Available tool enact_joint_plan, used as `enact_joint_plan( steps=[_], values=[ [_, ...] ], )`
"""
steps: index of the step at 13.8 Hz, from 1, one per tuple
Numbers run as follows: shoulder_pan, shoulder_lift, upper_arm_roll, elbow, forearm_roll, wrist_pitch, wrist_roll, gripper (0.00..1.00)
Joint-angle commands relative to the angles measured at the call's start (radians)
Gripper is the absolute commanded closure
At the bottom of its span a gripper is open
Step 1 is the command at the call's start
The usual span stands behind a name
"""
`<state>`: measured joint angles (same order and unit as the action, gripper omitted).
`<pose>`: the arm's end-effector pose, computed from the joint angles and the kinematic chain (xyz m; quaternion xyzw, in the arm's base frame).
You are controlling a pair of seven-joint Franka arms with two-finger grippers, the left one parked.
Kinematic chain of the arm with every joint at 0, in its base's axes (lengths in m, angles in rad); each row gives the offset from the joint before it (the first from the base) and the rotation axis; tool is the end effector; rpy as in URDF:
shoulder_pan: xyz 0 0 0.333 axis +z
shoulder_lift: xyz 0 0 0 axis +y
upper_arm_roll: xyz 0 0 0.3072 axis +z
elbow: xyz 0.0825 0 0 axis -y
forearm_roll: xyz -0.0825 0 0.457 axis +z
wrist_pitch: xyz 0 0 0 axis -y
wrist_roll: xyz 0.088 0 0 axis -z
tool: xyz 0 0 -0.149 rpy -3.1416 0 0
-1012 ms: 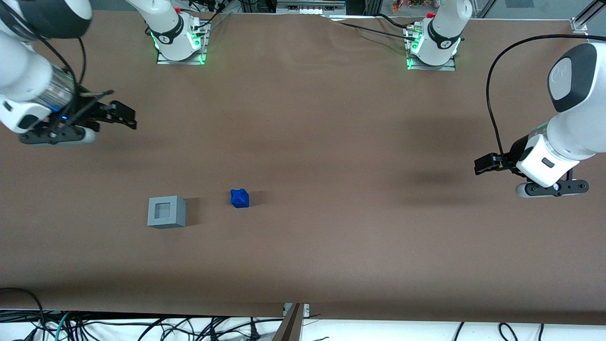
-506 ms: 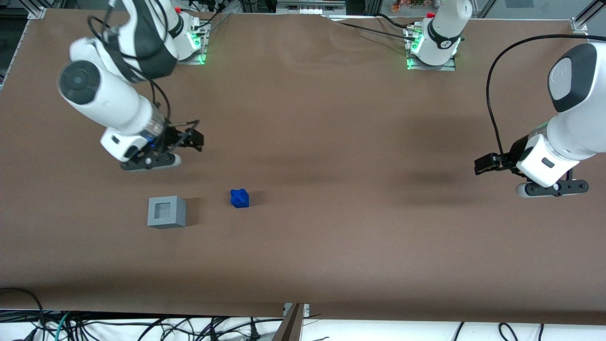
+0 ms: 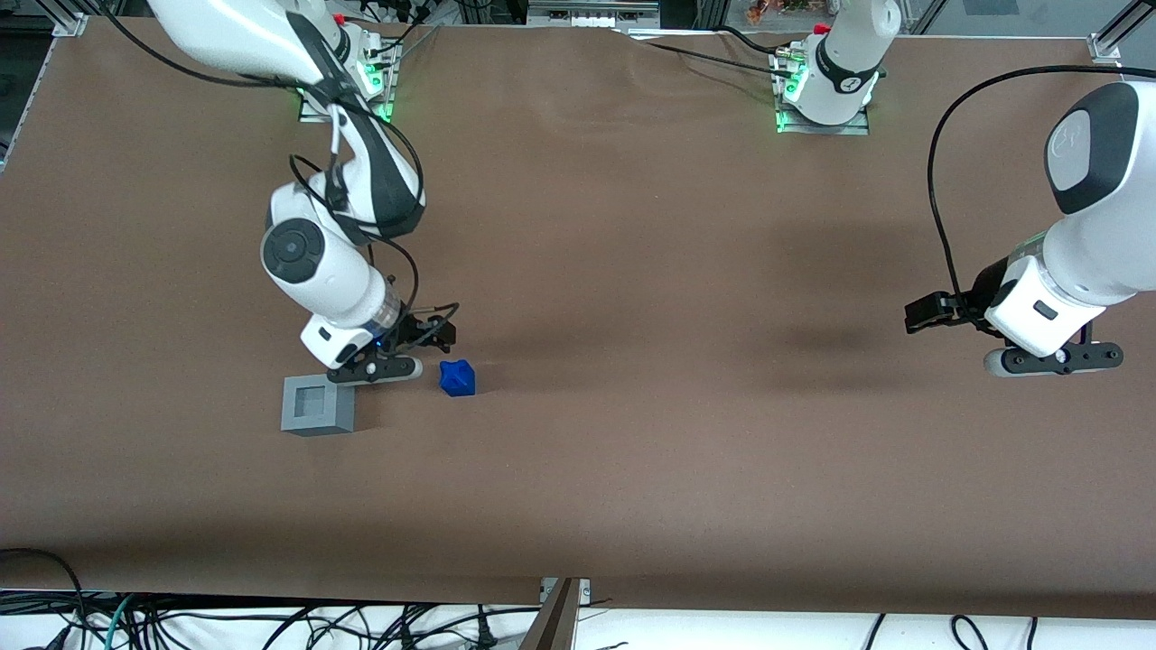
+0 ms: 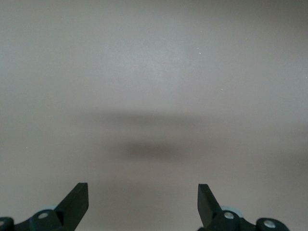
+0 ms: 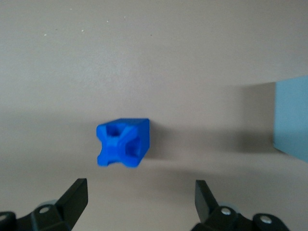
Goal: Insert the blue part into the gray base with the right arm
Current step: 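Move the open right gripper over the blue block, then lower the right gripper and close it on the blue block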
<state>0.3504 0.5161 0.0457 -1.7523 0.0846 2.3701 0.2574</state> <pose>0.6721 0.2836 0.1904 -0.9971 -0.0369 -0.0346 0.0562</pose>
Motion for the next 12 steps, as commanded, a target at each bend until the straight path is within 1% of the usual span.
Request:
enact_joint_plan(
  steps=[1,3,9,10,12],
  values=[
    [0.019,0.056,-0.004,0.072,0.006,0.003,0.038,0.01],
    [0.041,0.087,-0.006,0.089,0.004,0.038,0.077,0.01],
    [0.045,0.146,-0.006,0.089,0.0,0.138,0.079,0.02],
    [0.048,0.154,-0.006,0.091,0.0,0.141,0.079,0.03],
    [0.05,0.157,-0.007,0.089,0.001,0.144,0.08,0.13]
  ],
)
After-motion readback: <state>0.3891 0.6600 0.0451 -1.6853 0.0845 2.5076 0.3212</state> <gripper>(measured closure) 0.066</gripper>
